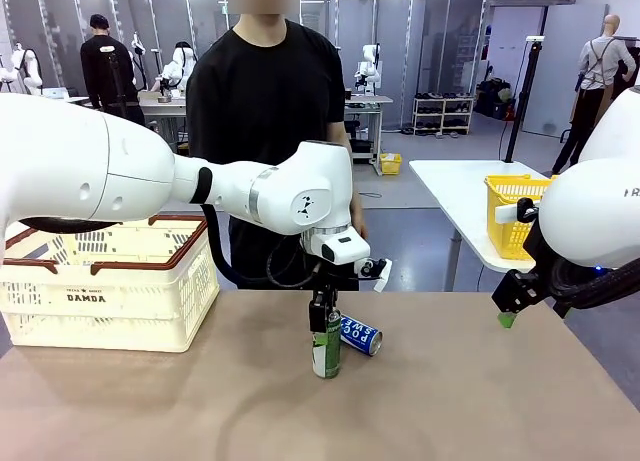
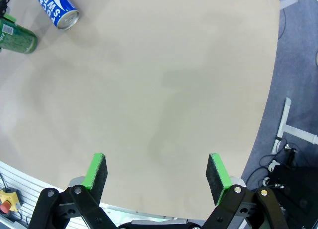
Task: Place the drinks into the Shopping basket.
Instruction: Pick up one drink and place it into the Shopping basket.
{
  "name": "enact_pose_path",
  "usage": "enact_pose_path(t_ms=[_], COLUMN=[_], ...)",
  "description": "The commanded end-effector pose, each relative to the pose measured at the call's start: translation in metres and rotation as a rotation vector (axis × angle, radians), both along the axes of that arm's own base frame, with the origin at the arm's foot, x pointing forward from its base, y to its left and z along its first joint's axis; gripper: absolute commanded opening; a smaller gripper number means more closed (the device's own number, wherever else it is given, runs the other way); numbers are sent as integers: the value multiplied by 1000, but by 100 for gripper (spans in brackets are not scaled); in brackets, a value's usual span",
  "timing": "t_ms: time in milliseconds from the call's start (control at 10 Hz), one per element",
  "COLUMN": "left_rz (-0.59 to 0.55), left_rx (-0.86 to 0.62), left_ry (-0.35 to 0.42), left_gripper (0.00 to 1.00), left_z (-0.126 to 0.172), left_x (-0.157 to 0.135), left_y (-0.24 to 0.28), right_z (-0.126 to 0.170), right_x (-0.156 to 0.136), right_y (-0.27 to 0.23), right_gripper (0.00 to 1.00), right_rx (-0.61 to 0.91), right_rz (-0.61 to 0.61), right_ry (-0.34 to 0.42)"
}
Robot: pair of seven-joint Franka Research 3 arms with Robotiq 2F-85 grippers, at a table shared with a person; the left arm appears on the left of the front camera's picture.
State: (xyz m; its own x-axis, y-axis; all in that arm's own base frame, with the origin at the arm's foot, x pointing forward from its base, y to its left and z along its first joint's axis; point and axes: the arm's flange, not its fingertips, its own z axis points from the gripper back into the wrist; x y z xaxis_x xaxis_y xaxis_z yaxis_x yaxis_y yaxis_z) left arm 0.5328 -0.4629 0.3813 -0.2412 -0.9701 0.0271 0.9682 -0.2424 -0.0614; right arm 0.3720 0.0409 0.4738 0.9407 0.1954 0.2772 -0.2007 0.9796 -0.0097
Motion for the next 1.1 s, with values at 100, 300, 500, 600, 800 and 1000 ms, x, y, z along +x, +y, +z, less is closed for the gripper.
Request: enact_pose_path(t_ms=[100,300,500,600,800,1000], left_rz=[31,29,3,23,10,17], left_rx=[-33,-36,-59,-59,-57,-19], left_ry=[24,33,39,35,-4,-55], left_gripper=[3,0,0,0,0,0], left_z=[-2,3,25,46,92,151], left_x=[-2,-2,-10,-14,-20,-25], left_y=[1,0,-2,-3,0,7], right_z=[1,1,1,1,1,1], right_x=[1,1,1,1,1,1], right_y=[-2,-2,-2,-2,-2,-2], right_gripper=[100,100,100,100,100,100], right_rx=[-7,-7,-7,-7,-7,-7], right_rz=[17,17,17,17,17,17], right_ry=[2,2,2,2,2,2])
